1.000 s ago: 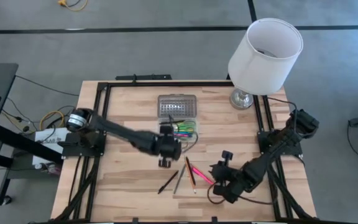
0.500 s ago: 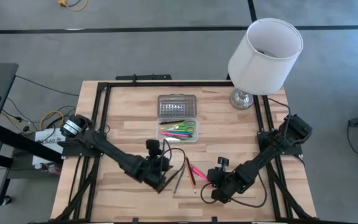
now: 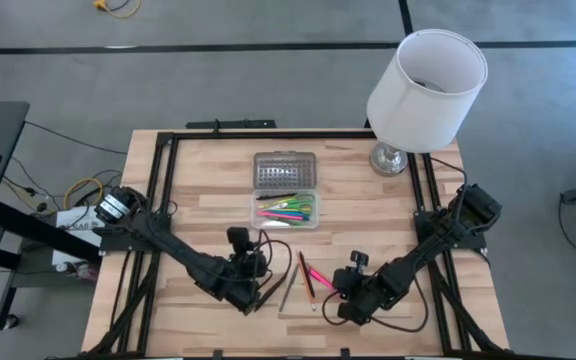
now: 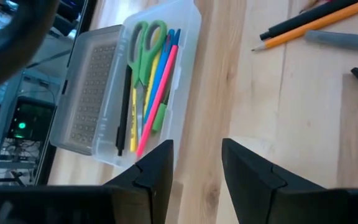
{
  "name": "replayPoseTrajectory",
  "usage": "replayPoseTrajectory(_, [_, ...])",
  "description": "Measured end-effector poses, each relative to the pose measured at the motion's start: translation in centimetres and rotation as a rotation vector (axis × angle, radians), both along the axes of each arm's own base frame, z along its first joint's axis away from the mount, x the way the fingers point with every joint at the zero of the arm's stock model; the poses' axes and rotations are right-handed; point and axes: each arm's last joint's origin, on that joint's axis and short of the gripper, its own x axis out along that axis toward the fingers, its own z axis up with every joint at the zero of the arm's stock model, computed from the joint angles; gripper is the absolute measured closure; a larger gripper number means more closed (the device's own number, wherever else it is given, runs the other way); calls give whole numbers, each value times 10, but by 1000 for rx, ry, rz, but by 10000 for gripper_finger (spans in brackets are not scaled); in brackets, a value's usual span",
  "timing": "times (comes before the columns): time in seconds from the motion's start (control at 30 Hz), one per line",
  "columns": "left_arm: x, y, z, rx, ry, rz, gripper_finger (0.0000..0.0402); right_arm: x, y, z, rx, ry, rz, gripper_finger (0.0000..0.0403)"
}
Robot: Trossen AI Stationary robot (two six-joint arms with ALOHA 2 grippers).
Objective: Pick & place school supplies into a supply box
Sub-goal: Put the yellow pencil into the black supply box
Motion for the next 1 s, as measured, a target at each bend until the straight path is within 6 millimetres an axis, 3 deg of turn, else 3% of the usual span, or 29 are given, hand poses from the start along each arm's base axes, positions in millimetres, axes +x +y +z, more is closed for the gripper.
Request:
replayPoseTrajectory(0.6, [-6, -9, 0, -2, -25, -7, 270, 6, -8, -2, 9, -14, -33, 310])
replayPoseTrajectory(1.0, [-8, -10, 0, 0, -24, -4, 270, 9, -4, -24, -3, 28, -30, 310])
